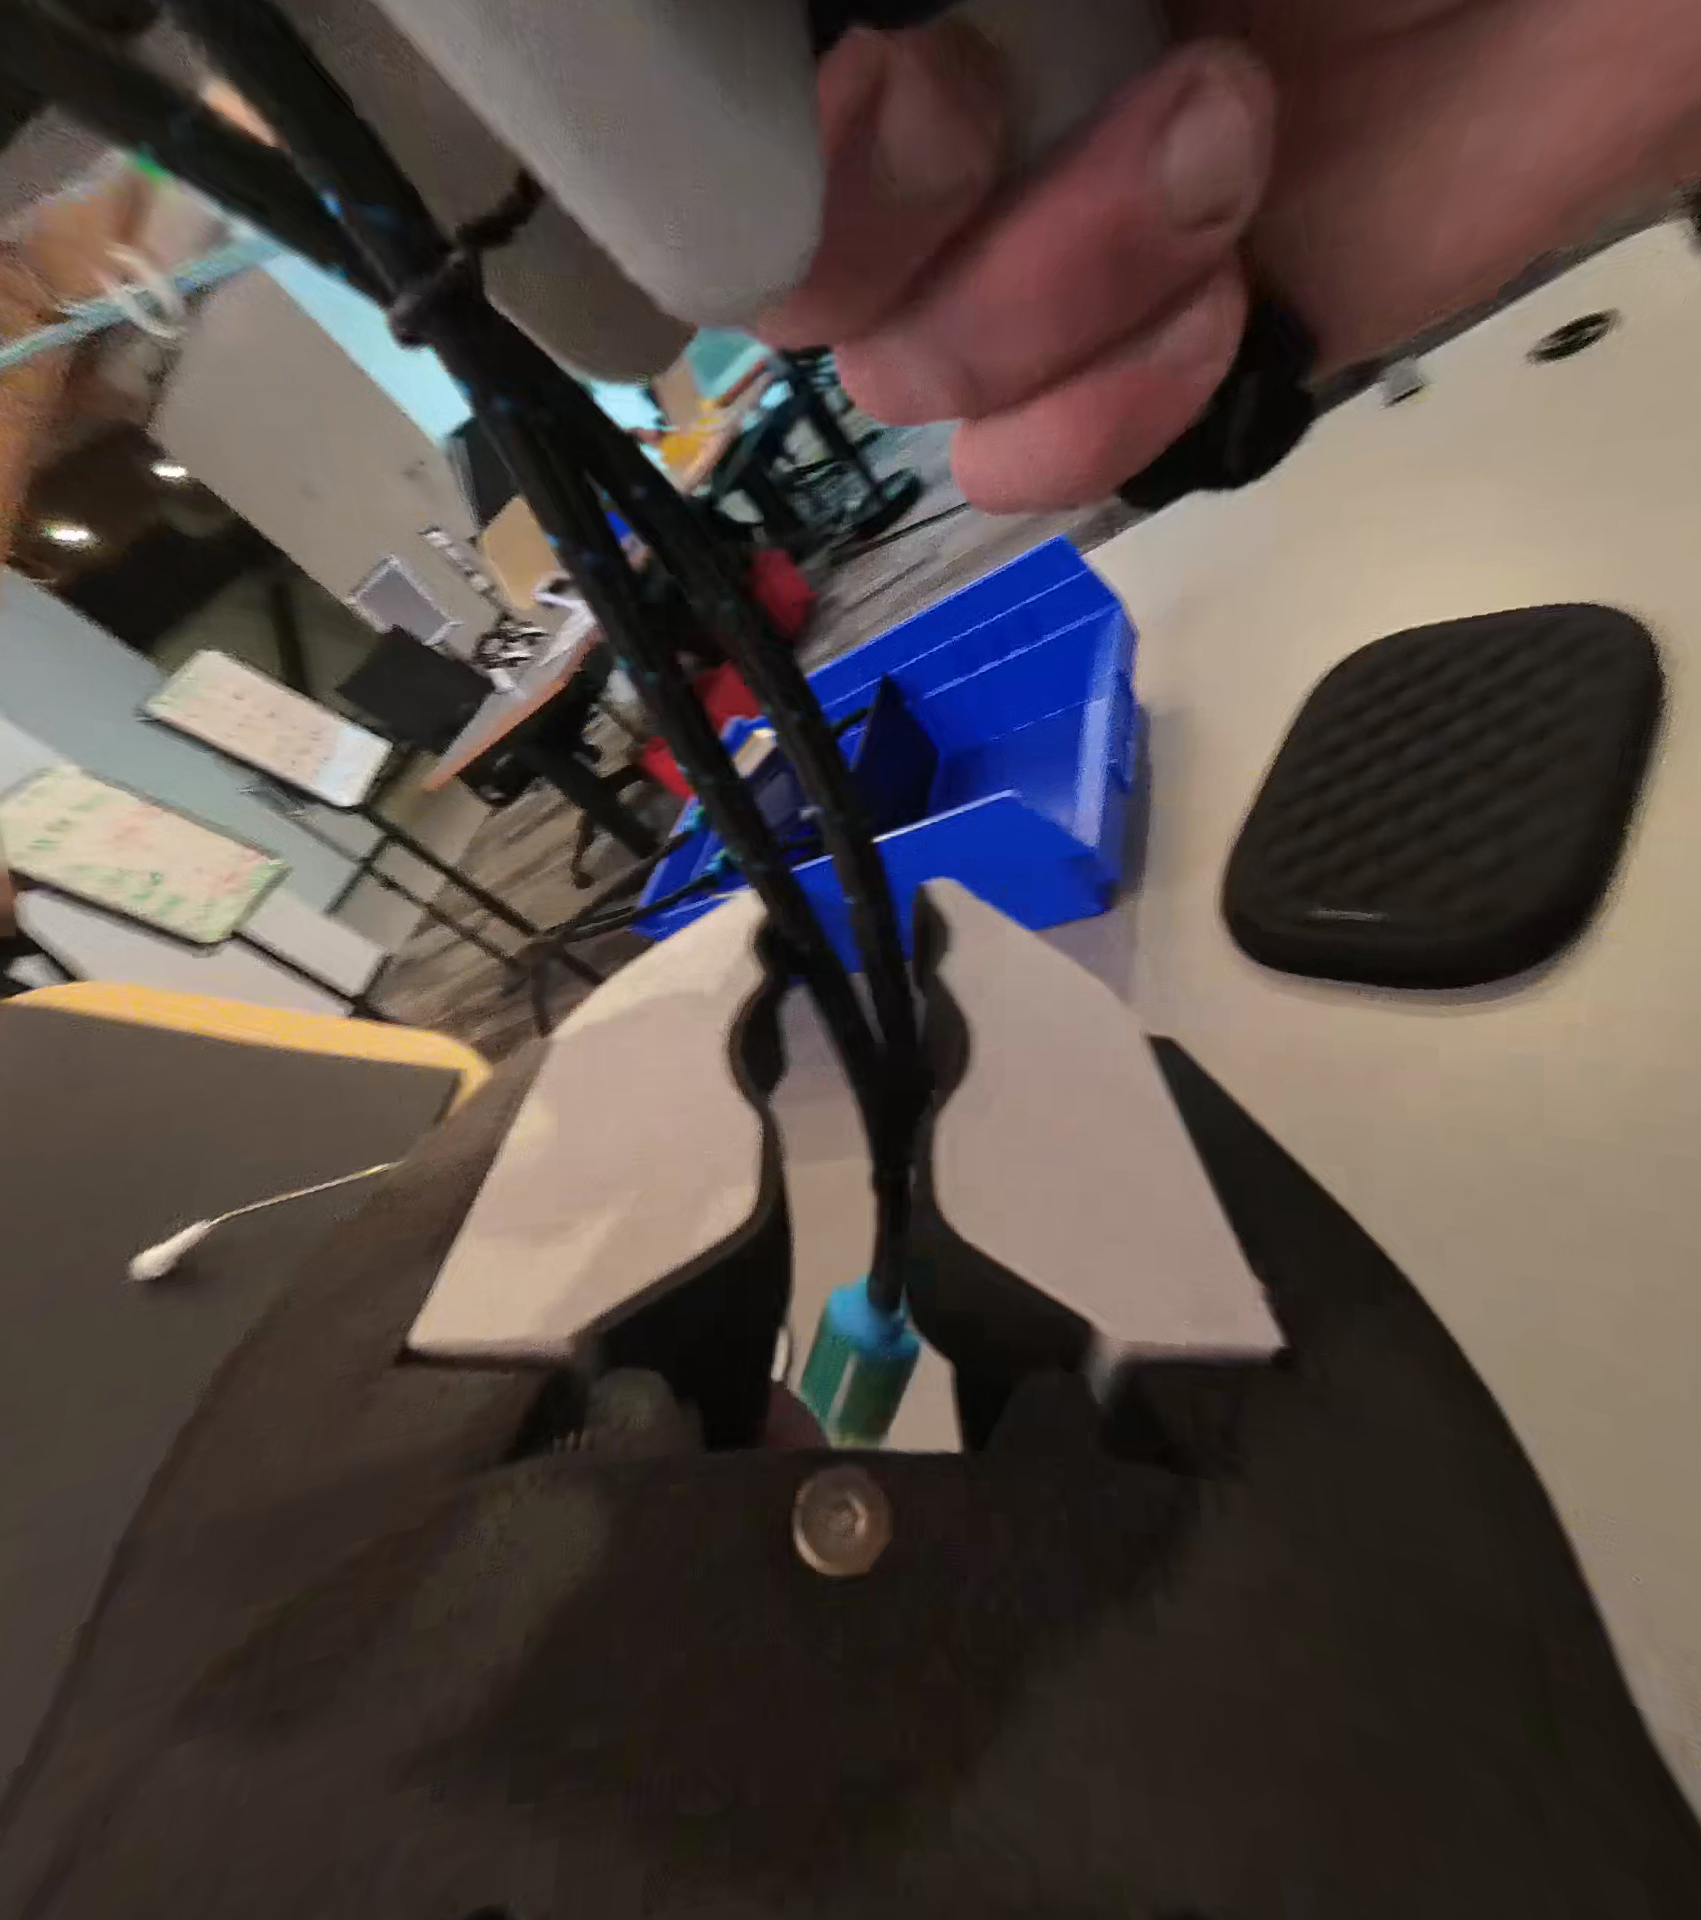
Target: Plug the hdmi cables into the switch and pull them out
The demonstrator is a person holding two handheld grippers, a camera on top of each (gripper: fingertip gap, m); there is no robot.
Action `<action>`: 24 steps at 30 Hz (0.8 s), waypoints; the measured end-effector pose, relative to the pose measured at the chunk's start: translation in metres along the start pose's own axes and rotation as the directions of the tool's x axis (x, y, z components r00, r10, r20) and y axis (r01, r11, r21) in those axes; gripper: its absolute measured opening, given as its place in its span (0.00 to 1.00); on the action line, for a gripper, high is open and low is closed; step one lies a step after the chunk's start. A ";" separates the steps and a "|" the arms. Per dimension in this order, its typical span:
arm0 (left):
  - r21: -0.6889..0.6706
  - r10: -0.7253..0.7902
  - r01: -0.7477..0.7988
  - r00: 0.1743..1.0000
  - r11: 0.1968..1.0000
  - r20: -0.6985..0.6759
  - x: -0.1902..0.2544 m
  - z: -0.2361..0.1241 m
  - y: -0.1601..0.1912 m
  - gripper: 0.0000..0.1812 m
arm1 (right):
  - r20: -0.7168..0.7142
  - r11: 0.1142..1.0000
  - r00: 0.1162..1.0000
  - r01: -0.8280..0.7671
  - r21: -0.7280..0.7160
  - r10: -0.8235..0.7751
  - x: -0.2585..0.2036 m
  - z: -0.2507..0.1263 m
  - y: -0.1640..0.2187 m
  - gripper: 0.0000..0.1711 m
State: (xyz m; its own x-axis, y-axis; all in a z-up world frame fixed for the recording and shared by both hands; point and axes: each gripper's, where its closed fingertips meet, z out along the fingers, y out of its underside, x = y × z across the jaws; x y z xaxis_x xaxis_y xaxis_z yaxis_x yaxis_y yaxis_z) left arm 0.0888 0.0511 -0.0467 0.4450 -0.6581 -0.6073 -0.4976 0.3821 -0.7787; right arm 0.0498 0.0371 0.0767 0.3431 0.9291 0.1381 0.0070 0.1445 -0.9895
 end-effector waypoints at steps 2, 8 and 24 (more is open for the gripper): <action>-0.007 -0.014 0.014 1.000 1.000 0.028 -0.003 0.002 0.004 0.09 | 0.004 1.000 1.000 0.016 -0.025 -0.015 -0.006 0.009 0.003 0.14; 0.324 -0.416 0.429 0.903 0.844 -0.111 -0.038 -0.028 -0.023 0.06 | -0.082 0.993 0.990 0.116 0.012 -0.115 0.004 -0.007 -0.025 0.40; 0.572 -0.483 0.743 0.665 0.348 -0.570 -0.058 -0.091 -0.075 0.06 | -0.281 0.774 0.730 0.521 -0.361 -0.623 -0.034 0.011 0.079 0.27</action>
State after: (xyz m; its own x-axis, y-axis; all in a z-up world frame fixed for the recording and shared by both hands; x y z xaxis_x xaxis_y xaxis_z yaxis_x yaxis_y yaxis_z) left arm 0.0327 0.0015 0.0610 0.1123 -0.9917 0.0622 0.5828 0.0151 -0.8125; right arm 0.0288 0.0206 -0.0060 0.5100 0.4929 0.7049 0.5233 0.4725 -0.7091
